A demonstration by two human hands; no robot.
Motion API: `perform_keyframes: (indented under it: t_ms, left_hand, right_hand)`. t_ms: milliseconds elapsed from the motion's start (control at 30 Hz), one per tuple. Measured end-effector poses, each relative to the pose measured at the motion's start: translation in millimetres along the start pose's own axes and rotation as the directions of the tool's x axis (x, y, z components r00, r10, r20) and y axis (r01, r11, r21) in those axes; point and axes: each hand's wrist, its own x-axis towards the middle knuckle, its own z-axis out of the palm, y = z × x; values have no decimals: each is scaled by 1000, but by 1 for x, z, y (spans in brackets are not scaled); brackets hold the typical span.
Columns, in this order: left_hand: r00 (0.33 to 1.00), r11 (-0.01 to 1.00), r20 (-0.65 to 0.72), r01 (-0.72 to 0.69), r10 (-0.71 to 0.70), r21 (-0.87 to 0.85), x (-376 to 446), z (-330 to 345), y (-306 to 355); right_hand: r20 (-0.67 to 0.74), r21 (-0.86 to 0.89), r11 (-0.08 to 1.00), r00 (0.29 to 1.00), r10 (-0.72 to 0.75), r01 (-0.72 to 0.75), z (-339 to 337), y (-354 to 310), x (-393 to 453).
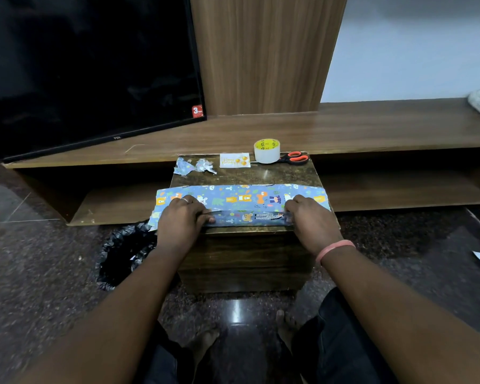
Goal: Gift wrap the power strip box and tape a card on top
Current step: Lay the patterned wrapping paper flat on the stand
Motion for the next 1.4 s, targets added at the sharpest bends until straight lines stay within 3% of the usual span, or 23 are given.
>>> perform_keyframes:
  t_ms: [100, 533, 900, 967, 1267, 1400]
  left_hand:
    - [1000, 999, -3, 15, -15, 40, -2, -2, 0]
    - [1000, 992, -27, 7, -4, 123, -5, 4, 0]
    - [999, 990, -50, 19, -12, 138, -7, 7, 0]
    - [999, 989, -47, 22, -15, 144, -7, 6, 1]
    - [998, 992, -58, 18, -11, 128, -7, 7, 0]
    - [998, 992, -60, 16, -9, 126, -8, 7, 0]
  right_hand:
    - [41, -85, 995, 997, 60, -56, -4, -5, -5]
    - [122, -118, 986, 983, 134, -119, -3, -8, -12]
    - [176, -292, 953, 974, 140, -84, -3, -5, -18]
    - [188, -342, 932, 963, 195, -122, -5, 2, -20]
    - [163, -376, 876, 909, 384, -303, -15, 4, -30]
    - [26, -304, 901, 943, 333, -310, -7, 0, -31]
